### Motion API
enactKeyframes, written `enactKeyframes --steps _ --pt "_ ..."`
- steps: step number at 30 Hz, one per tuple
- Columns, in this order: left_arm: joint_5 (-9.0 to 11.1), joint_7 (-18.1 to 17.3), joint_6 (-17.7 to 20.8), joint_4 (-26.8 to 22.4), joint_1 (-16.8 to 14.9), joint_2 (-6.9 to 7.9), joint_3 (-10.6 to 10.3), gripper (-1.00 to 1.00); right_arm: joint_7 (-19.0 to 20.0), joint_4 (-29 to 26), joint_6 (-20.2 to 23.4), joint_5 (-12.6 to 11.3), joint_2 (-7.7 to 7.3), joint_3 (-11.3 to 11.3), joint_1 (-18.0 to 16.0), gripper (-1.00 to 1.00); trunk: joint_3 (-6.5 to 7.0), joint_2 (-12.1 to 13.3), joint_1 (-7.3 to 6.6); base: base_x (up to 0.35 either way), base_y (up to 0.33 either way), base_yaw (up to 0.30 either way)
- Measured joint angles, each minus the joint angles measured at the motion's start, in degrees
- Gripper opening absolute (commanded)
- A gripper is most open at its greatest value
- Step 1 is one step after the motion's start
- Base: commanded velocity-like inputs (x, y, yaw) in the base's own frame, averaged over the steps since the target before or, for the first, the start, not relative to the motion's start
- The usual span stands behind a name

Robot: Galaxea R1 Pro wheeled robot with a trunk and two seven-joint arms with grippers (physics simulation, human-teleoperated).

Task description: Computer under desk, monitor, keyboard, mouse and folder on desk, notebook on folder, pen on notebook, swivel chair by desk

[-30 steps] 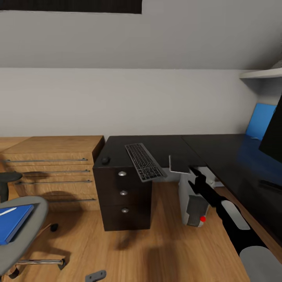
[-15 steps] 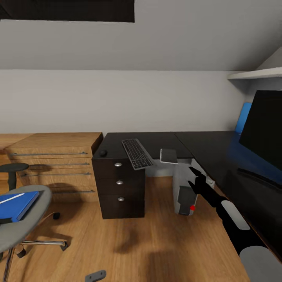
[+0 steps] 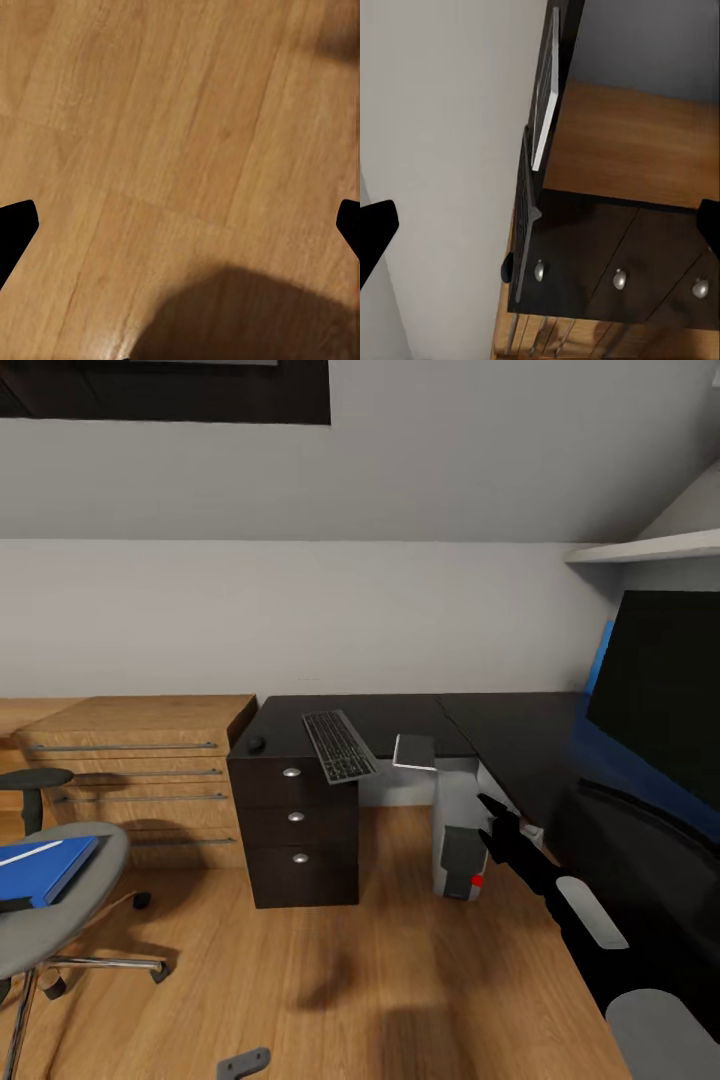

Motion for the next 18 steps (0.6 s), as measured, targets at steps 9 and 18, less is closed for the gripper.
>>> enactKeyframes --steps 9,18 --pt "0.0 0.0 -1.0 0.0 0.0 -0.01 0.0 1.00 -0.1 2.1 -6.5 10.2 3.77 3.3 0.0 1.00 1.43 3.2 -1.75 -0.005 -0.005 0.000" --pt "0.2 -0.1 -1.1 0.8 0.0 0.00 0.1 1.00 -0.1 8.1 -10.5 18.5 7.13 3.9 0.0 1.00 3.05 6.8 -3.73 0.000 0.000 0.000"
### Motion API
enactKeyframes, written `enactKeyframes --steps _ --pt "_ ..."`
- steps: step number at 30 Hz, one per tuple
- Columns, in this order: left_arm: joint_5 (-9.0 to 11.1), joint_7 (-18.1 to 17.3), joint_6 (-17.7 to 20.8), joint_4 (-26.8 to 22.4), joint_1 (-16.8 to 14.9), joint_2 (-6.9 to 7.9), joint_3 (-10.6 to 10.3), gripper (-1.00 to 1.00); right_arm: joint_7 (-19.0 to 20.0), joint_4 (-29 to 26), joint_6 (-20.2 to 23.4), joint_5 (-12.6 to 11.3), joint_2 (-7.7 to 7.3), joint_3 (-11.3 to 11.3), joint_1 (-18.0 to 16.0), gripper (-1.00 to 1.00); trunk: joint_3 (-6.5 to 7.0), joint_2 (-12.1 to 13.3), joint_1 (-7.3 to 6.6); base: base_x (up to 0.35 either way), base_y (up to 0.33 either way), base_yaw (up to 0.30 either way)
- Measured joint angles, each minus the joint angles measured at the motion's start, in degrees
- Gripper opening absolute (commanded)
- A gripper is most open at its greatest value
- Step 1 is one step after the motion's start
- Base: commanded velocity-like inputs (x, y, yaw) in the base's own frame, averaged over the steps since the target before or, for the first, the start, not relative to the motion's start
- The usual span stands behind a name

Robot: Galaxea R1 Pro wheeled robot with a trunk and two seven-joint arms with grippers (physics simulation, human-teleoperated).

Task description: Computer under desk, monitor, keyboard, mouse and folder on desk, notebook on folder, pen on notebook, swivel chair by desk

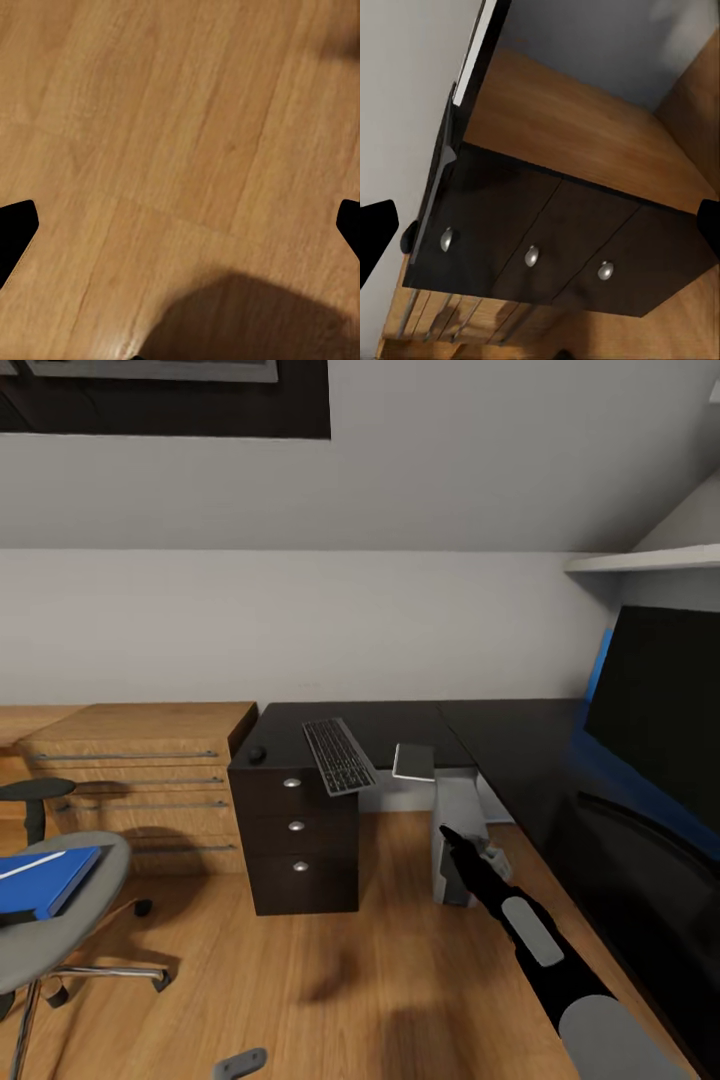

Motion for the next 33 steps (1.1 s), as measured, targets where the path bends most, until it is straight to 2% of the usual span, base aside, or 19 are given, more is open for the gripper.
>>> enactKeyframes --steps 6,7,9,10,14,15,17,18,21,22,24,27,33 --pt "0.0 -0.1 0.0 1.8 0.0 -0.07 0.0 1.00 0.0 4.9 -0.5 6.5 2.17 0.0 0.0 1.00 1.08 2.4 -1.32 0.000 0.000 0.000" --pt "0.0 -0.1 0.1 2.1 0.0 -0.11 0.0 1.00 -0.2 6.4 -0.9 8.6 2.76 0.0 0.0 1.00 1.26 2.8 -1.54 0.000 0.000 0.000" --pt "0.1 -0.1 0.1 2.3 0.0 -0.14 0.0 1.00 -0.5 8.1 -1.7 10.8 3.33 0.2 0.0 1.00 1.62 3.6 -1.98 0.000 0.000 0.000" --pt "0.1 -0.1 0.2 2.5 0.0 -0.16 0.0 1.00 -0.9 11.0 -4.0 14.2 4.22 0.2 0.0 1.00 1.79 4.0 -2.19 0.000 0.000 0.000" --pt "0.2 -0.2 0.3 3.2 0.0 -0.22 0.0 1.00 -1.4 18.0 -9.7 21.0 5.79 0.1 0.0 1.00 2.51 5.6 -3.08 0.000 0.000 0.000" --pt "0.2 -0.3 0.3 4.0 0.0 -0.26 -0.1 1.00 -1.4 21.3 -12.1 24.4 6.63 0.0 0.0 1.00 2.69 6.0 -3.29 0.000 0.000 0.000" --pt "0.2 -0.7 0.3 4.9 0.0 -0.36 -0.1 1.00 -1.5 25.0 -14.9 28.2 7.68 -0.1 0.0 1.00 3.05 6.8 -3.73 0.000 0.000 0.000" --pt "0.2 -1.7 0.3 5.9 0.0 -0.50 -0.1 1.00 -1.6 28.5 -18.4 31.9 8.68 -0.1 0.0 1.00 3.22 7.2 -3.95 0.000 0.000 0.000" --pt "0.2 -4.2 0.4 7.2 0.0 -0.76 -0.2 1.00 -1.8 33.6 -24.8 37.4 9.81 -0.2 0.0 1.00 3.77 8.4 -4.61 0.000 0.000 0.000" --pt "0.1 -6.2 0.5 7.9 0.0 -0.85 -0.2 1.00 -2.0 36.5 -29.4 40.3 10.21 -0.2 0.0 1.00 3.95 8.8 -4.83 0.000 0.000 0.000" --pt "0.1 -8.3 0.6 8.6 0.0 -0.90 -0.2 1.00 -2.3 39.1 -34.2 42.6 10.46 -0.2 0.0 1.00 4.31 9.6 -5.27 0.000 0.000 0.000" --pt "0.1 -10.5 0.8 9.5 -0.1 -0.93 -0.2 1.00 -2.7 41.4 -39.9 44.5 10.62 -0.3 0.2 1.00 4.85 10.8 -5.93 0.000 0.000 0.000" --pt "0.0 -12.5 1.1 10.2 0.0 -1.05 -0.2 1.00 -2.9 43.2 -45.4 46.1 10.56 -0.4 3.6 1.00 5.92 13.2 -7.25 0.000 0.000 0.000"
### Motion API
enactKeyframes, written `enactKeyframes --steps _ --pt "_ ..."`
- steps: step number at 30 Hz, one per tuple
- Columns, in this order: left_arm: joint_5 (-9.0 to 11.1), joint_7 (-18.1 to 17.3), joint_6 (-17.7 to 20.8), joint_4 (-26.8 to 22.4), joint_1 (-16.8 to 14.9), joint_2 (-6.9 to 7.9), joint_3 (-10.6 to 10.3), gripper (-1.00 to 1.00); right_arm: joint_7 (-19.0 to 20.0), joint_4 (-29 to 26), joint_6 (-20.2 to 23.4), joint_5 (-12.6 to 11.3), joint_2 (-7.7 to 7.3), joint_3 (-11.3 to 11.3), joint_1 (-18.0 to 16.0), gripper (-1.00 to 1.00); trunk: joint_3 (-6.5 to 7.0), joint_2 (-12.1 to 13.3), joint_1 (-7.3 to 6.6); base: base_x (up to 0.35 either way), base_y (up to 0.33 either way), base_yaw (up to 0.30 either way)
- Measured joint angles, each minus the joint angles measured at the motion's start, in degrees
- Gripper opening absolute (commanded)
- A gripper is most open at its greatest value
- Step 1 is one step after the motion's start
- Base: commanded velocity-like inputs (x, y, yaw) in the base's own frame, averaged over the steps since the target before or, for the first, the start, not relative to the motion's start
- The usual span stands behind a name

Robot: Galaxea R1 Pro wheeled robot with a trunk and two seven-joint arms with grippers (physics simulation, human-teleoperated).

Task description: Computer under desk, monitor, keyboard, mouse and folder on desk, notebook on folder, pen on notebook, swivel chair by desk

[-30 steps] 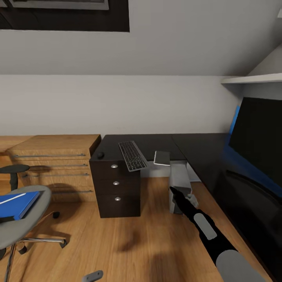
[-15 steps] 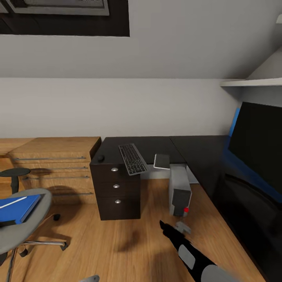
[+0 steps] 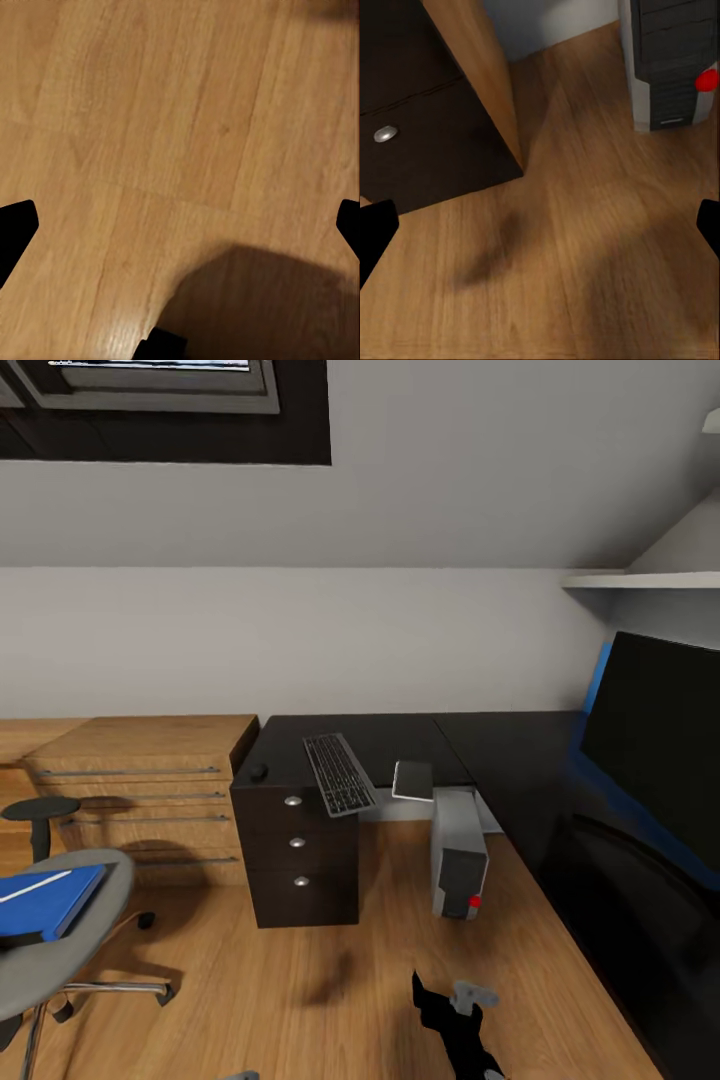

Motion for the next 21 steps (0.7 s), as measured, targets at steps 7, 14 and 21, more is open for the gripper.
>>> enactKeyframes --steps 7,14,21 --pt "-0.2 -0.3 -0.2 0.1 0.0 0.21 0.2 1.00 -0.1 0.4 -0.9 0.9 -0.11 0.1 5.4 1.00 1.26 2.8 -1.54 0.000 0.000 0.000" --pt "-0.2 -0.3 -0.3 0.2 0.0 0.03 1.3 1.00 -0.2 0.4 -0.9 1.1 -0.12 0.2 6.0 1.00 2.52 5.6 -3.08 0.000 0.000 0.000" --pt "-0.1 -0.6 -0.2 0.3 0.0 -0.08 1.9 1.00 -0.3 0.4 -1.3 1.1 -0.08 0.1 6.2 1.00 3.77 8.4 -4.61 0.000 0.000 0.000"
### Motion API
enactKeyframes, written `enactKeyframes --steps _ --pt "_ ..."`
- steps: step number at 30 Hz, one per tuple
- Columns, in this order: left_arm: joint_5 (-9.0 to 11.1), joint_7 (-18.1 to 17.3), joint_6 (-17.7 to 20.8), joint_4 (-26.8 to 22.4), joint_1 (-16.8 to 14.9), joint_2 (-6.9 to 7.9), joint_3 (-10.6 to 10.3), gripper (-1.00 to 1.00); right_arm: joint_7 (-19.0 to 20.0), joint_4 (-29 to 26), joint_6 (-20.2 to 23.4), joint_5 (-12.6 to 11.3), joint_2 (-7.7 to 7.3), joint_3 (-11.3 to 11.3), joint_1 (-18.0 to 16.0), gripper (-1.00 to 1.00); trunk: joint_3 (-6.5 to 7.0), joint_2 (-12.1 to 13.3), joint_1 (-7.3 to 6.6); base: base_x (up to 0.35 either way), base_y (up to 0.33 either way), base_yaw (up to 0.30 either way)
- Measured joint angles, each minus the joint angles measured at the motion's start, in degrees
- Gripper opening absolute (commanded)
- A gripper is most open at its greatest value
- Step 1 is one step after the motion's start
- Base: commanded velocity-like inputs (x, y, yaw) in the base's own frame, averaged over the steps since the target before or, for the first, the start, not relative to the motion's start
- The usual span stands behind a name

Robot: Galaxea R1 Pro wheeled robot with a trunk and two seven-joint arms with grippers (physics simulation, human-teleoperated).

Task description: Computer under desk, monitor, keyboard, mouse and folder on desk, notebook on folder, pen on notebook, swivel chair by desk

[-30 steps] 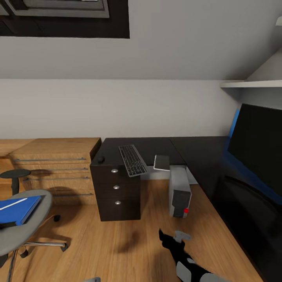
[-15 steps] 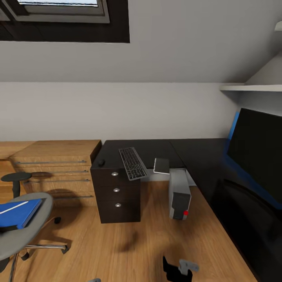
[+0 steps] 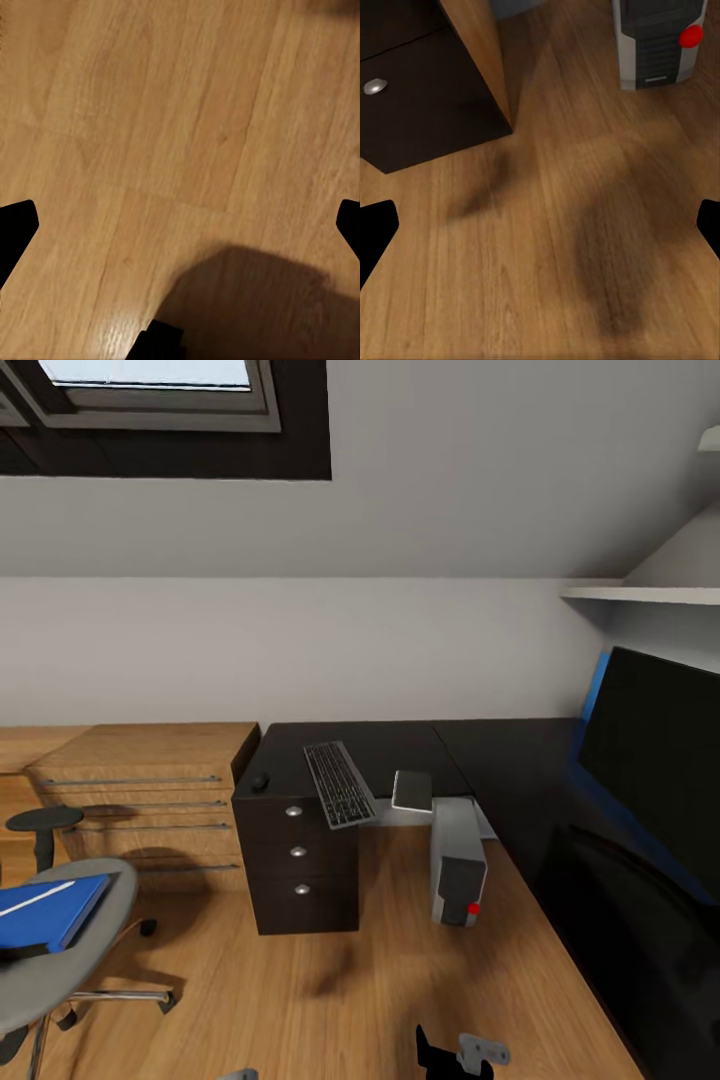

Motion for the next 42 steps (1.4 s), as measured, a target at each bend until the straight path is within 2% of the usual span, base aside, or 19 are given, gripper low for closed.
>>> enactKeyframes --steps 7,19,24,33,39,42 --pt "0.1 -0.1 0.2 0.9 0.0 -0.22 0.1 1.00 -0.1 0.0 0.1 0.0 0.14 0.0 0.0 1.00 1.26 2.8 -1.54 0.000 0.000 0.013" --pt "-0.1 -0.2 -0.1 2.1 0.0 -0.94 0.1 1.00 -0.2 0.0 0.2 -0.2 0.23 -0.1 0.0 1.00 3.17 7.6 -4.17 0.000 0.000 0.244" --pt "-0.2 0.0 -1.3 2.1 0.0 -0.46 0.2 1.00 -0.2 0.0 0.1 -0.4 -0.12 -0.2 0.0 1.00 3.76 9.6 -5.27 0.000 0.000 0.183" --pt "-0.1 0.0 -2.4 2.1 0.0 -0.46 0.2 1.00 -1.3 -0.1 -1.0 -0.4 -0.35 -0.2 0.0 1.00 4.79 13.2 -7.25 0.000 0.000 0.168" --pt "0.1 0.0 -2.9 3.5 -0.1 -0.54 -0.1 1.00 -5.0 -0.2 -2.1 -0.3 -2.53 -0.1 0.0 1.00 5.49 15.6 -8.57 0.000 0.000 0.133" --pt "0.1 -0.1 -6.1 7.6 0.0 -0.73 -0.2 1.00 -6.5 -0.2 -3.1 -0.3 -4.73 -0.2 0.0 1.00 5.90 16.8 -9.23 0.000 0.000 0.043"
